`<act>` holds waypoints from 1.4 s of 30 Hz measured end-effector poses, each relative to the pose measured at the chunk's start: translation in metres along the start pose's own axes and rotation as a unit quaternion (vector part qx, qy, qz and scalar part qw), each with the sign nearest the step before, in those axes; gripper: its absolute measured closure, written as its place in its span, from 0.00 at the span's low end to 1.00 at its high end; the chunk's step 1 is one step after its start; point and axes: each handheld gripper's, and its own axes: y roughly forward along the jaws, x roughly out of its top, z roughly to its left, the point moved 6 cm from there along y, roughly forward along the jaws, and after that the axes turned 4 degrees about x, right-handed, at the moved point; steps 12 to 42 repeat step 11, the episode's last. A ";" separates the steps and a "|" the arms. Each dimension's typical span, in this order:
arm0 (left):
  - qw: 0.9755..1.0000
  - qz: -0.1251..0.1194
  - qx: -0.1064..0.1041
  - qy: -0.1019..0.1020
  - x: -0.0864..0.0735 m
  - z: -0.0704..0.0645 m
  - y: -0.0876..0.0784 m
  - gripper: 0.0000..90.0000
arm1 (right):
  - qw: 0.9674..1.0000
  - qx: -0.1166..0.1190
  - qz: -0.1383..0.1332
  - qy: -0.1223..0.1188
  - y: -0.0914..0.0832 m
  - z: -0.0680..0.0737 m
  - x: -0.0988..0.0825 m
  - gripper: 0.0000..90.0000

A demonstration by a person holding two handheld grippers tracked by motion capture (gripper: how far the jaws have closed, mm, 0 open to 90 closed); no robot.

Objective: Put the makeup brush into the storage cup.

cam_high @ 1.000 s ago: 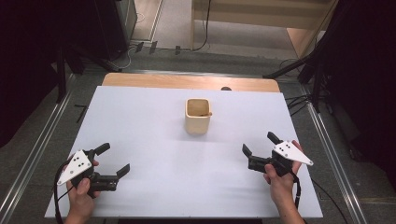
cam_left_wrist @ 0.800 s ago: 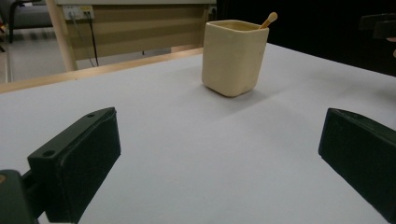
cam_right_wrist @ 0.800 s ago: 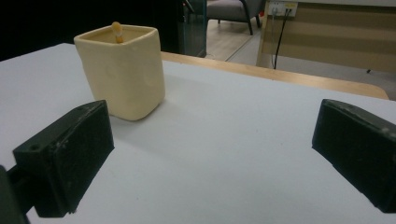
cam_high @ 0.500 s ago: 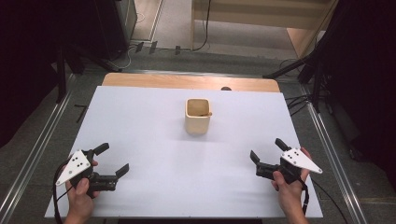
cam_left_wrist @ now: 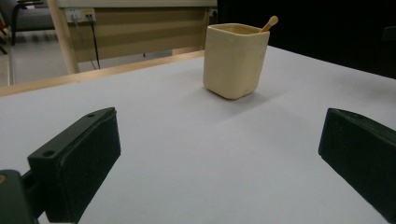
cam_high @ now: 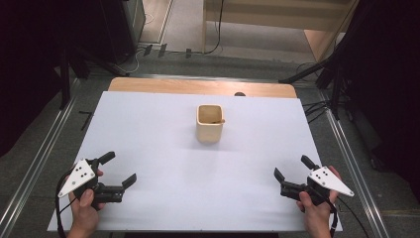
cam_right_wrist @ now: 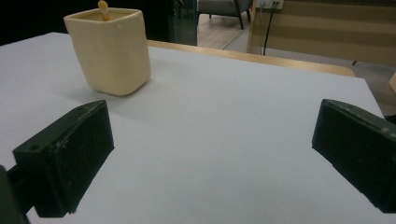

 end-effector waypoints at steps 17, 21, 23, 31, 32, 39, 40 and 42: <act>1.000 -0.003 0.000 0.004 0.002 0.000 -0.001 0.00 | 1.000 0.009 -0.003 0.008 0.002 0.002 0.000 0.00; 1.000 -0.003 0.000 0.004 0.002 0.000 -0.001 0.00 | 1.000 0.009 -0.003 0.008 0.002 0.002 0.000 0.00; 1.000 -0.003 0.000 0.004 0.002 0.000 -0.001 0.00 | 1.000 0.009 -0.003 0.008 0.002 0.002 0.000 0.00; 1.000 -0.003 0.000 0.004 0.002 0.000 -0.001 0.00 | 1.000 0.009 -0.003 0.008 0.002 0.002 0.000 0.00; 1.000 -0.003 0.000 0.004 0.002 0.000 -0.001 0.00 | 1.000 0.009 -0.003 0.008 0.002 0.002 0.000 0.00; 1.000 -0.003 0.000 0.004 0.002 0.000 -0.001 0.00 | 1.000 0.009 -0.003 0.008 0.002 0.002 0.000 0.00; 1.000 -0.003 0.000 0.004 0.002 0.000 -0.001 0.00 | 1.000 0.009 -0.003 0.008 0.002 0.002 0.000 0.00; 1.000 -0.003 0.000 0.004 0.002 0.000 -0.001 0.00 | 1.000 0.009 -0.003 0.008 0.002 0.002 0.000 0.00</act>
